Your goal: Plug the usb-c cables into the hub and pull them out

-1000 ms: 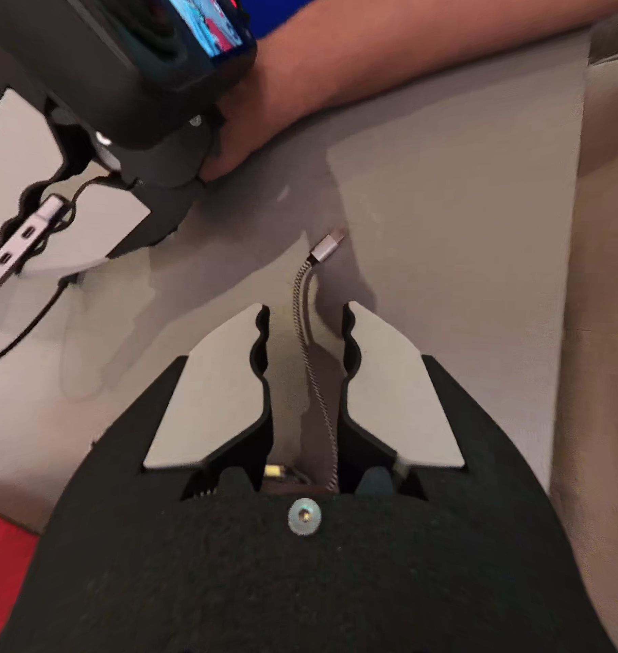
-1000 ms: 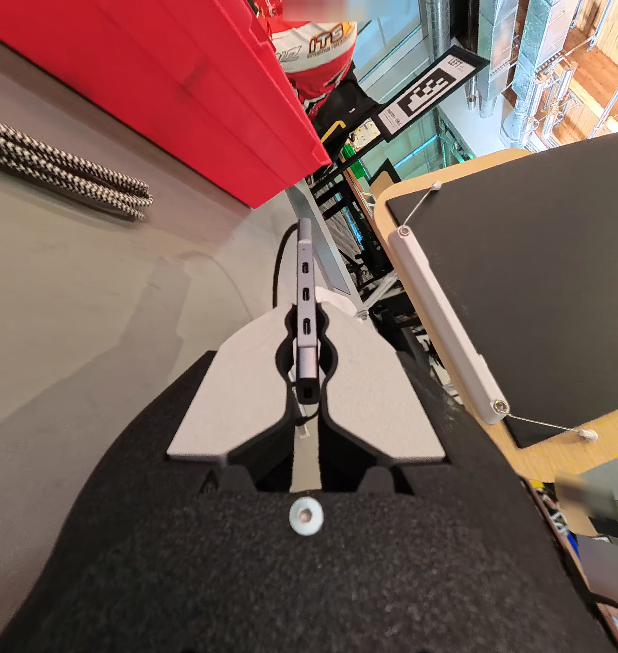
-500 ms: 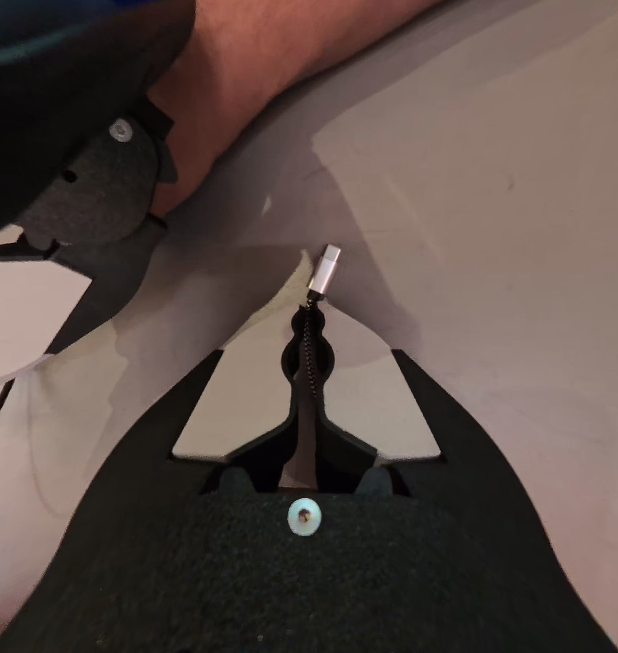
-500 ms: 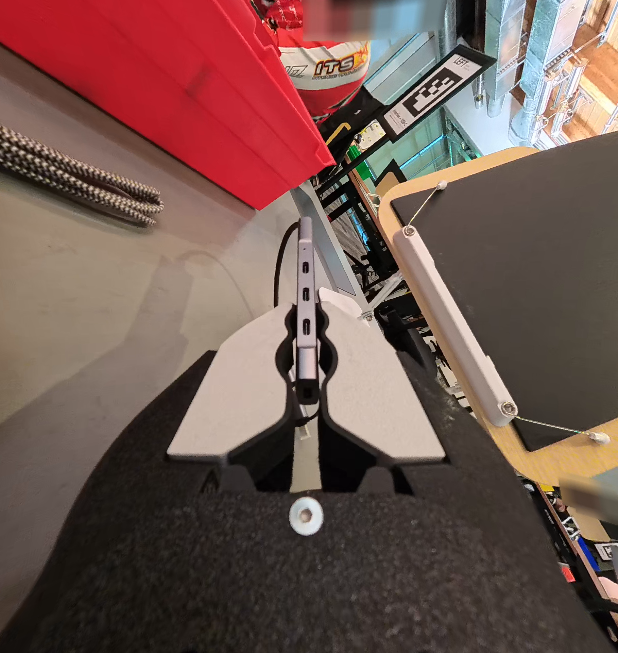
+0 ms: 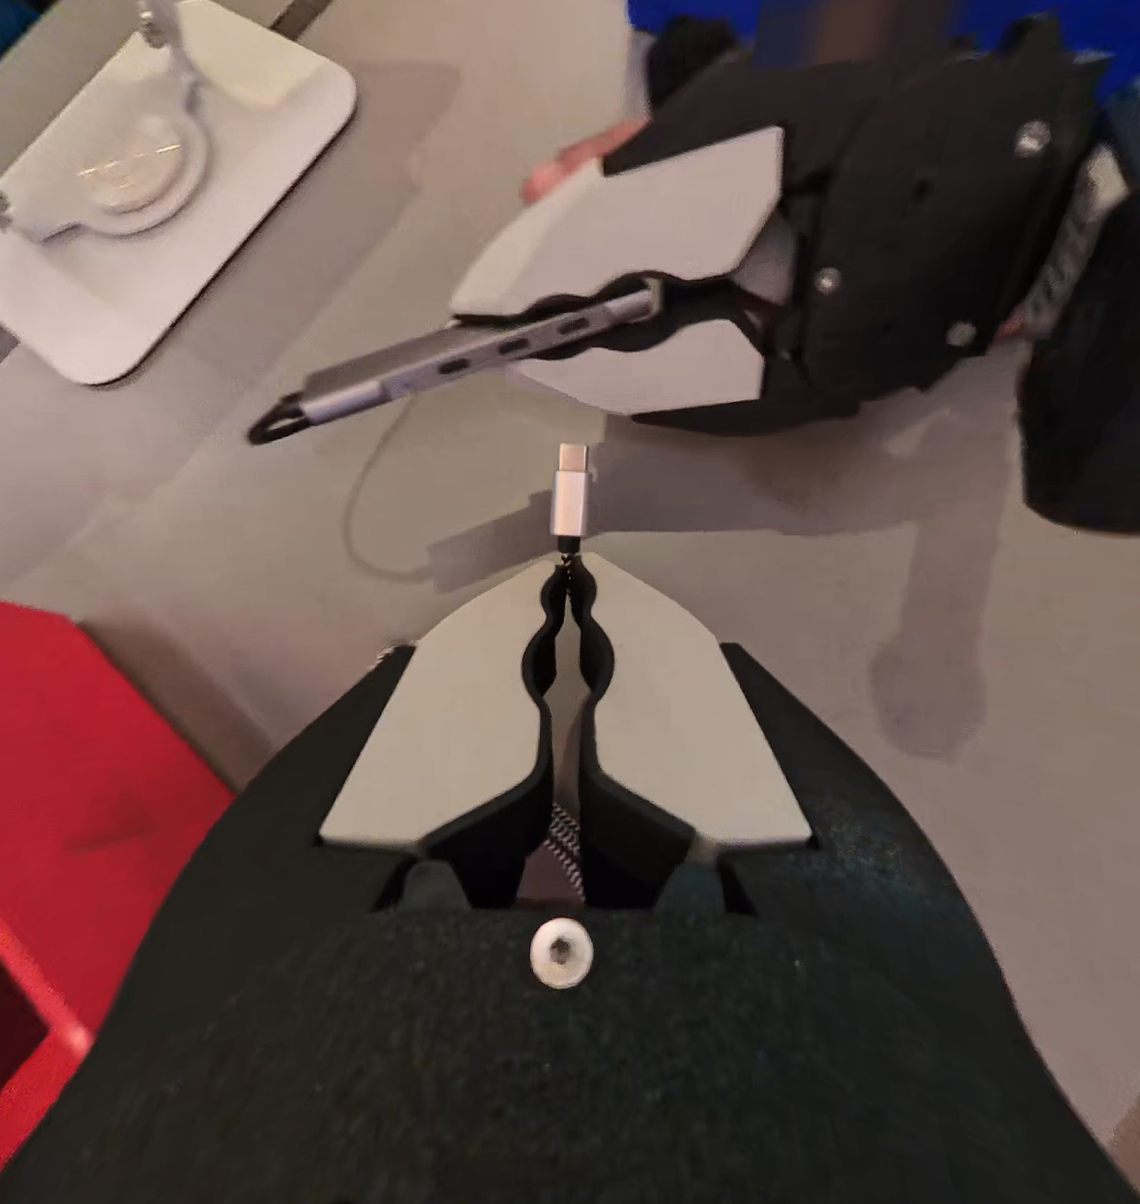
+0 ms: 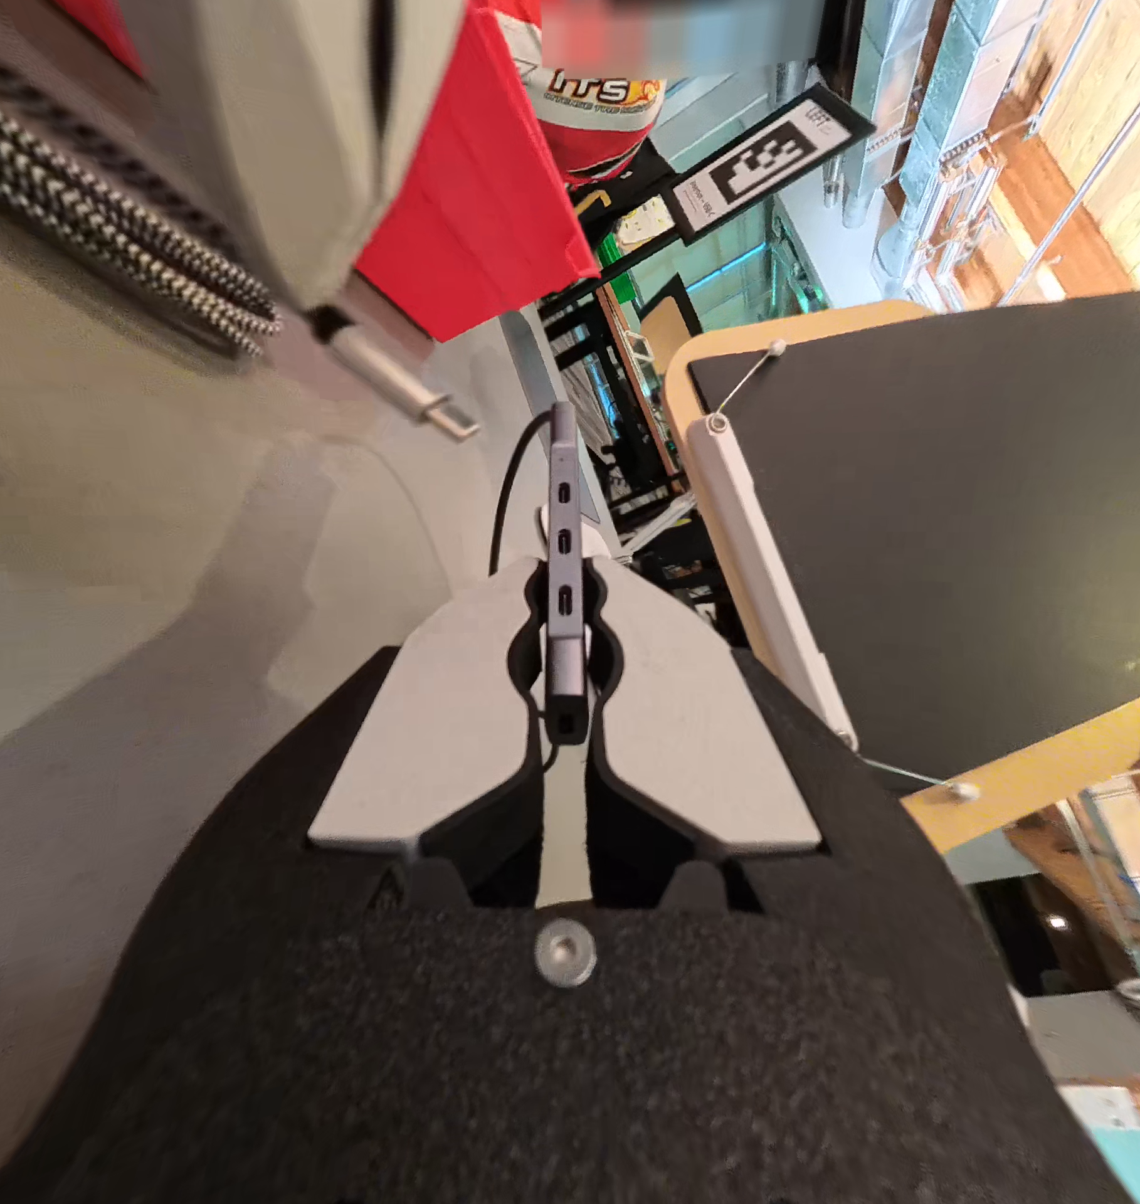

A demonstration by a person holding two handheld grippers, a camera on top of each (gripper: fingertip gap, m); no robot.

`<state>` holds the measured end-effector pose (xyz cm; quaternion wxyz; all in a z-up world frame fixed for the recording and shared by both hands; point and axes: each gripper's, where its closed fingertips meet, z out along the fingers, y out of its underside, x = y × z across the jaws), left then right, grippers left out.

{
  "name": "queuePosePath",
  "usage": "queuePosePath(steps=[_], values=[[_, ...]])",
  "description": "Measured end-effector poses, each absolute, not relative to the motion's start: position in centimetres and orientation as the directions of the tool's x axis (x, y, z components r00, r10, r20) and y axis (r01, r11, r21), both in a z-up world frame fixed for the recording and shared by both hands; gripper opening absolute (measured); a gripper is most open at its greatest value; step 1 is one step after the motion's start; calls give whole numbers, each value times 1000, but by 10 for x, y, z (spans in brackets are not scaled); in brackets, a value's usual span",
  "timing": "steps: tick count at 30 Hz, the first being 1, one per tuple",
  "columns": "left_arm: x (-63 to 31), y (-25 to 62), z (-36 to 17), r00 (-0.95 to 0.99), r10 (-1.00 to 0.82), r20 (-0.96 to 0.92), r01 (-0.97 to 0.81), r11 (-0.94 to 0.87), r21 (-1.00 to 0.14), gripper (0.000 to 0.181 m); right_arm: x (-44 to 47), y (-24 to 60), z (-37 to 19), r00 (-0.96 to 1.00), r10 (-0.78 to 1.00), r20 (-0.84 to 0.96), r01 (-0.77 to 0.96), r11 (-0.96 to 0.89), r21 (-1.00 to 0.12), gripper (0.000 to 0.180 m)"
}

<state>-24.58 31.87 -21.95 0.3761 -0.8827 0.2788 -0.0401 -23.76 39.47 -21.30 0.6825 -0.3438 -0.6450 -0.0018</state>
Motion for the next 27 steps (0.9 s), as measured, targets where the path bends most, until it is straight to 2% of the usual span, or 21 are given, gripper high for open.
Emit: queuePosePath(steps=[2, 6, 11, 21, 27], values=[[-253, 322, -220, 852, -495, -169, -467, -574, -673, 1, -239, 391, -211, 154, 387, 909, 454, 790, -412, 9], [-252, 323, -223, 875, -470, -113, -415, -610, -676, 0, -242, 389, -214, 105, 269, 957, 515, 809, -284, 9], [-255, 325, -224, 889, -443, -113, -400, -635, -661, 0, -249, 382, -219, 54, 183, 982, 539, 822, -182, 8], [-259, 326, -238, 896, -431, -107, -399, -675, -620, 0, -255, 376, -228, -10, 99, 995, 552, 830, -77, 8], [-260, 326, -239, 903, -415, -110, -391, -689, -610, 0, -255, 376, -230, -23, 84, 996, 554, 831, -57, 8]])
